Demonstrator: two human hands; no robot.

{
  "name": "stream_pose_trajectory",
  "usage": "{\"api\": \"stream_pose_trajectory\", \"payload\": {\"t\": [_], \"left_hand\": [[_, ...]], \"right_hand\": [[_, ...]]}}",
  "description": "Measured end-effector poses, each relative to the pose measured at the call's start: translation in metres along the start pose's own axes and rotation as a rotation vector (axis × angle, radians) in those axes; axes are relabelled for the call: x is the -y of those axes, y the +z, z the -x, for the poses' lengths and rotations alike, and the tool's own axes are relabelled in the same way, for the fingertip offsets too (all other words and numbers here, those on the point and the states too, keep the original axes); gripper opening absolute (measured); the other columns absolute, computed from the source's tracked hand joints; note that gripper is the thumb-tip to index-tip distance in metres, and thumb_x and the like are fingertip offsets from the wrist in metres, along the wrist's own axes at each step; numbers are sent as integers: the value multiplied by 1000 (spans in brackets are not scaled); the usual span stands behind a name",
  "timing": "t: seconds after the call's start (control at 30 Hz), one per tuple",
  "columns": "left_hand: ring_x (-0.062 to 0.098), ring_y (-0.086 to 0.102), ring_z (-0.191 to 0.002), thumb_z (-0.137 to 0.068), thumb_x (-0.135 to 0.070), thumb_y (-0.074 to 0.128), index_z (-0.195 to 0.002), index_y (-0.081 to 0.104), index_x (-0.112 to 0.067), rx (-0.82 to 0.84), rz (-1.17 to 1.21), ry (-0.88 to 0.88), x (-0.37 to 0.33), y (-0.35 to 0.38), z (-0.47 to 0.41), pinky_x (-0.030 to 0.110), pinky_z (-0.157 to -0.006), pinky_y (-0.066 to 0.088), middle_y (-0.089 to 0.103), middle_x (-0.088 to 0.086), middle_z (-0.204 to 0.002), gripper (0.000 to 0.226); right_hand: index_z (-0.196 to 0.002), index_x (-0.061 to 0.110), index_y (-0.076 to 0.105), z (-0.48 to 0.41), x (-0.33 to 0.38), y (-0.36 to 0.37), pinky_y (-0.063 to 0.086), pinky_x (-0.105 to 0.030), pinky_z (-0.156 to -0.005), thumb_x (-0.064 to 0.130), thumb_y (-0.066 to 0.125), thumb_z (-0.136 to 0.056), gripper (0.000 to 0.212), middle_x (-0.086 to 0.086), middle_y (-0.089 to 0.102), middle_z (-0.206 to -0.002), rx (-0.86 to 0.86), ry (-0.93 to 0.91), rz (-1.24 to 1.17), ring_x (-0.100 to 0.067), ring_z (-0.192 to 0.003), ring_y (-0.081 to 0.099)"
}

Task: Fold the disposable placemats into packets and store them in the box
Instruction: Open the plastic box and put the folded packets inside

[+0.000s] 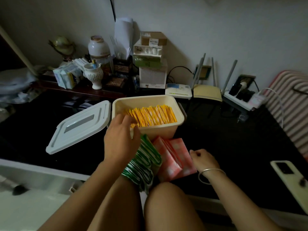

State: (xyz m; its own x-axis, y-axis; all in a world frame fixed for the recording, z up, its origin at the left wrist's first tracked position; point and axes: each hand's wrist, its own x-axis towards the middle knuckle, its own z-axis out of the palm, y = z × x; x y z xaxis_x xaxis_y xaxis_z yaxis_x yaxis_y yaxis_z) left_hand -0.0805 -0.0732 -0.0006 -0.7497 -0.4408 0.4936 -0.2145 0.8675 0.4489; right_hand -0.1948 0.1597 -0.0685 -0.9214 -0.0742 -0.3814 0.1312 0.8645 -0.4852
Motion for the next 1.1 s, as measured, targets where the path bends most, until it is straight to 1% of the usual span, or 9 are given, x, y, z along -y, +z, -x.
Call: {"api": "stream_pose_trajectory", "payload": {"t": [0.1, 0.2, 0.3, 0.43, 0.53, 0.63, 0.73, 0.93, 1.1], "left_hand": [[17, 54, -82, -89, -25, 60, -93, 59, -22, -7, 4, -177, 17, -11, 39, 35, -63, 48, 55, -4, -93, 4], [20, 60, -84, -91, -32, 59, -97, 61, -22, 79, 29, -398, 49, -8, 57, 34, -67, 47, 60, -2, -94, 12], [24, 62, -97, -93, -51, 55, -117, 61, -17, 278, 153, -588, 65, -5, 60, 37, -81, 51, 65, 5, -109, 42], [18, 57, -102, -93, -50, 54, -140, 48, -12, 376, 545, -753, 54, 5, 49, 27, -80, 44, 59, 10, -128, 60], [21, 56, -113, -94, -51, 53, -143, 45, -13, 379, 624, -780, 50, 12, 38, 31, -91, 43, 56, 9, -135, 63], [19, 54, -116, -96, -47, 54, -142, 46, -16, 420, 694, -768, 47, 14, 32, 33, -99, 42, 55, 5, -133, 56], [20, 62, -108, -86, -56, 64, -117, 63, -22, 506, 737, -767, 50, 17, 32, 40, -102, 46, 65, 2, -118, 46], [16, 68, -94, -91, -43, 63, -96, 69, -26, 535, 670, -688, 43, 24, 35, 35, -91, 53, 72, 1, -102, 19], [18, 64, -103, -95, -42, 57, -123, 57, -21, 486, 593, -653, 41, 35, 36, 37, -96, 50, 65, 2, -115, 35]], "right_hand": [[-98, 7, 69, 3, 5, 1, 49, -32, -82, 51, 48, -91, 49, -14, 69, -102, 81, -13, -118, -29, -94, 65], [-83, 11, 69, 11, 12, -1, 53, -36, -86, 54, 59, -85, 45, -12, 72, -90, 172, -11, -380, -25, -83, 68], [-88, 17, 65, 21, 24, -3, 54, -42, -88, 57, 65, -80, 41, -8, 71, -93, 194, -107, -440, -25, -86, 68], [-104, 21, 47, 39, 45, 1, 54, -38, -85, 62, 69, -73, 55, 0, 63, -104, 236, -234, -352, -19, -95, 64], [-115, 21, 35, 47, 54, 7, 50, -34, -87, 58, 69, -76, 64, 3, 59, -107, 298, -333, -191, -16, -98, 60], [-122, 18, 36, 51, 60, 12, 50, -35, -86, 53, 60, -86, 55, -1, 59, -110, 269, -445, -20, -19, -98, 60], [-121, 16, 40, 53, 66, 15, 51, -37, -78, 46, 46, -96, 40, -8, 63, -106, 122, -595, 218, -27, -90, 62], [-117, 13, 41, 58, 71, 17, 43, -33, -67, 39, 38, -99, 32, -9, 64, -102, 40, -676, 322, -31, -87, 62], [-113, 16, 41, 53, 74, 19, 52, -40, -80, 50, 41, -96, 38, -7, 63, -101, 130, -588, 199, -27, -87, 62]]}}
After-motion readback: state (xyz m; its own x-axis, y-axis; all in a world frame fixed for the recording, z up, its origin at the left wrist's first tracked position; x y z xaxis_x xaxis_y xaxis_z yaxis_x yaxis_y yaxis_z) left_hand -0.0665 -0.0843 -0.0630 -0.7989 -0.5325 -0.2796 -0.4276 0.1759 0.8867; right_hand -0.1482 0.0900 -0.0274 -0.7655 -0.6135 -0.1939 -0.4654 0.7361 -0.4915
